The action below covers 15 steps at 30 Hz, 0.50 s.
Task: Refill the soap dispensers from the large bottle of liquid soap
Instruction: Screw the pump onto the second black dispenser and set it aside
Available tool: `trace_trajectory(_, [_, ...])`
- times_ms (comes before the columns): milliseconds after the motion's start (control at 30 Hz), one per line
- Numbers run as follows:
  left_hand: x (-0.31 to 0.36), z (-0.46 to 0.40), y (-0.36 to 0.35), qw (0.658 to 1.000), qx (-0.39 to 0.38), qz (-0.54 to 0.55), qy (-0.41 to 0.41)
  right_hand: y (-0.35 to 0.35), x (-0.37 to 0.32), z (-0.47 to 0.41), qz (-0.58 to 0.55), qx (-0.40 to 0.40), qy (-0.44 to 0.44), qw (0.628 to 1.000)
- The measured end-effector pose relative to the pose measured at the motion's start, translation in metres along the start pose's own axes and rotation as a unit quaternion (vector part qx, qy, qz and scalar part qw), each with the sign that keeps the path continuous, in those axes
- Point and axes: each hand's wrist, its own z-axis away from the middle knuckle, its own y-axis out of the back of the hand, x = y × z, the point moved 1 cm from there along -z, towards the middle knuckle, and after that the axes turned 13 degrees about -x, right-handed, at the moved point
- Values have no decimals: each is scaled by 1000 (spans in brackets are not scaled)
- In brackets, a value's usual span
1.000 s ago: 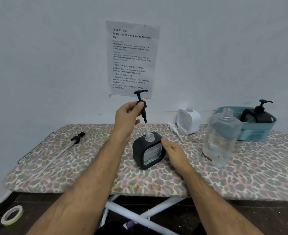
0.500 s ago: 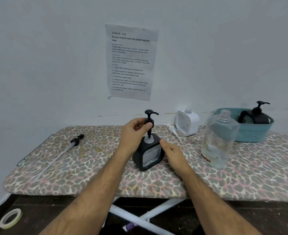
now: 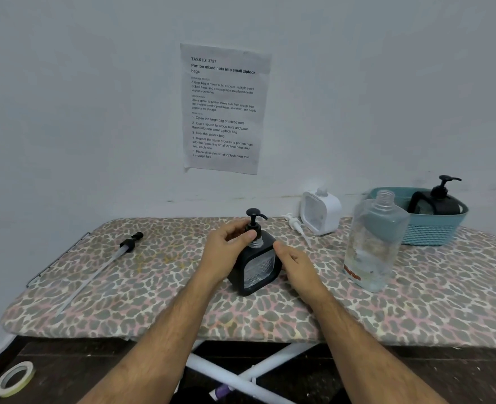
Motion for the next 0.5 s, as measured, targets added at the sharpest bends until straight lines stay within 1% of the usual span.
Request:
trace_trajectory(133, [-5, 3, 0, 1000, -4, 7, 16, 0, 0, 1, -3, 0, -6, 1000])
trace_trajectory(333, [-8, 2, 1, 999, -22, -30, 18, 1, 0, 1, -19, -3, 9, 1000])
trace_trajectory(500, [-3, 2, 4, 996, -61, -56, 21, 1, -4, 2, -30, -15, 17, 999])
